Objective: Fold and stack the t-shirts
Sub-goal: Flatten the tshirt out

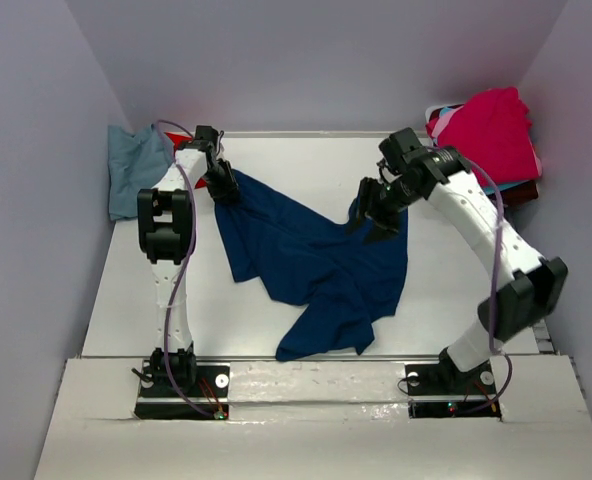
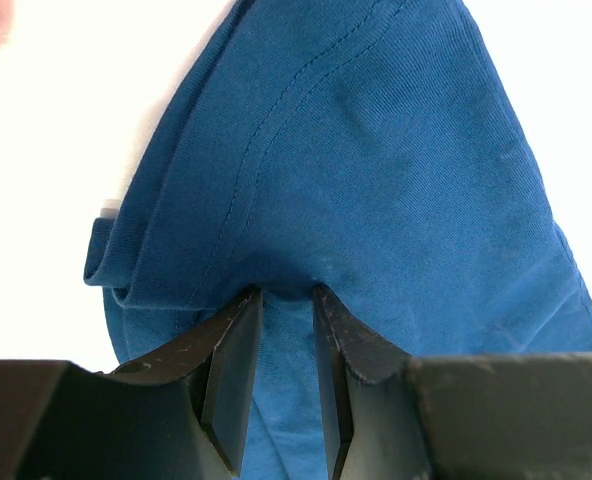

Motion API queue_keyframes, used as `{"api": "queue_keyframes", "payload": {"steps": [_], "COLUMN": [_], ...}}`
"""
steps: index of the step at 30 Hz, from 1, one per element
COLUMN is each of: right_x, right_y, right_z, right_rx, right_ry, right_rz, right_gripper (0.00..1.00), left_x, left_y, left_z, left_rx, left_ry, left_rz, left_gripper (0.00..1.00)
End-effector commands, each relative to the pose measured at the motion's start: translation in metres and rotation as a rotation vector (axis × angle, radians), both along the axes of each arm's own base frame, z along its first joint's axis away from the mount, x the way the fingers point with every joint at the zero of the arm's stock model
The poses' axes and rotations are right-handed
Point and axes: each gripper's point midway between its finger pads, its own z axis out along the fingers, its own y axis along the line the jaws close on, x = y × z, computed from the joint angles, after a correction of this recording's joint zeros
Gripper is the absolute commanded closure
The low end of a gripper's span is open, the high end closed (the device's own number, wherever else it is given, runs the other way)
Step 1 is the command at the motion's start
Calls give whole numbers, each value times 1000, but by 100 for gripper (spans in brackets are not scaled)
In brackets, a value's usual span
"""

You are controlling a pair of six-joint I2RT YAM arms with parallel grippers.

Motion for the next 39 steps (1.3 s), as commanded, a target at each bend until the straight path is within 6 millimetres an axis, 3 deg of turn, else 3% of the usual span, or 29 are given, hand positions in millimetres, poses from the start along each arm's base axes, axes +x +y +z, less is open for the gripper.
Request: {"api": "queue_keyframes", "payload": {"steps": [1,2,5,8,12,16,27,32,39], "right_x": [104,129,161,197,220,234,223,205,207], "right_y": [-19,-26,-41,-78,-106,-119,-173,-194,-208], "right_z": [-12,-21,-35,-67,-79,-91,-146,-173,-176], "right_rx": [-128,-123,-127,-222,-233,-268,-463,-609,-692], "right_ry": [-145,-143,-129,-98,-77,-62,46,106,91], "right_rz": [-258,-299,-350,-424,-491,-525,-630,-592,-564], "right_gripper": [44,43,43,43,43,43,44,44,44], "left_x": [-24,-26,-30,-31,-32,-32,-36,-25,-4], "left_y": [26,27,27,27,27,27,24,14,0], "left_z": [-41,-40,-37,-35,-31,-30,-20,16,76], "left_rx": [99,100,100,99,99,100,81,49,4], "left_ry": [99,100,97,92,89,87,75,-11,-153], "left_rz": [8,6,7,6,5,6,-2,-26,-73], "left_gripper": [59,59,59,59,59,59,59,59,56]}}
